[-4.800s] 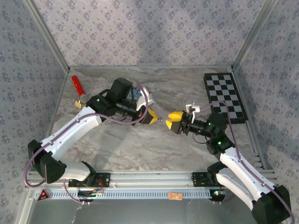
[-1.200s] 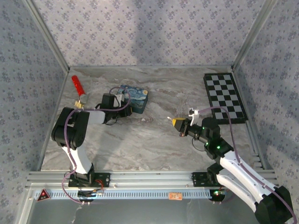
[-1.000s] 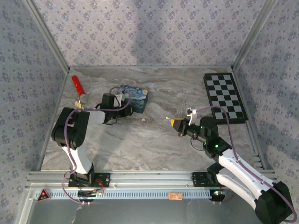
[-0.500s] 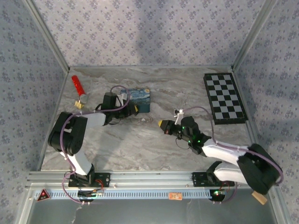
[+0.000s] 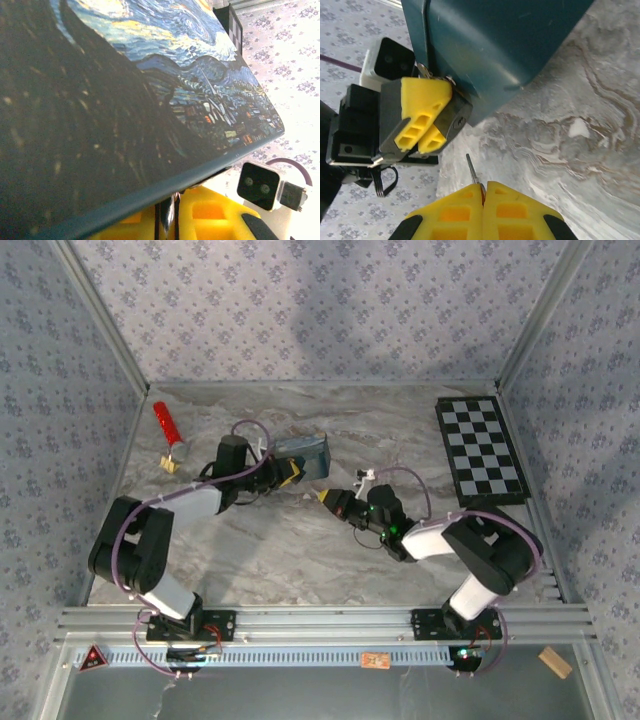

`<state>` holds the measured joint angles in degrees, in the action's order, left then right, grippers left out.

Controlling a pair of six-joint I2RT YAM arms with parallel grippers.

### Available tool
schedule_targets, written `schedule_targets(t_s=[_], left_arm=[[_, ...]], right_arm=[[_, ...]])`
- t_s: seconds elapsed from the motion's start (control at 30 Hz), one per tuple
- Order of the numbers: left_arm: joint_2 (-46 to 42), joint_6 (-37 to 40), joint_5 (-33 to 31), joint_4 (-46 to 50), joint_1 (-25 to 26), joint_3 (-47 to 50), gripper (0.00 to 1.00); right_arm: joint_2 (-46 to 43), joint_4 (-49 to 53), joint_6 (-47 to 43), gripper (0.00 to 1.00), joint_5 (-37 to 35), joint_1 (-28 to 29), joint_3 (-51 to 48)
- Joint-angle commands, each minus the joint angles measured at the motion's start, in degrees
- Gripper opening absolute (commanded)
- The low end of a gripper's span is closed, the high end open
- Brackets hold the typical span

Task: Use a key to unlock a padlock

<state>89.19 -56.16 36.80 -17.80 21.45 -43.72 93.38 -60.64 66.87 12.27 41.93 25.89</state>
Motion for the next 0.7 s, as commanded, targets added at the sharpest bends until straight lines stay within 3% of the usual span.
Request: schedule_targets(t_s=[0.0,0.67], left_arm=[[-3.4,-1.3,2.1,-4.1,0.3,-0.2,0.0],[-4.1,-6.5,3.3,-11.5,0.3,1.9,0.0]], right_arm=[[2.6,-8.2,3.6,0.0,1.3,0.0,2.2],[11.7,-16.7,10.4,0.0,2.8,-0.4,4.9]])
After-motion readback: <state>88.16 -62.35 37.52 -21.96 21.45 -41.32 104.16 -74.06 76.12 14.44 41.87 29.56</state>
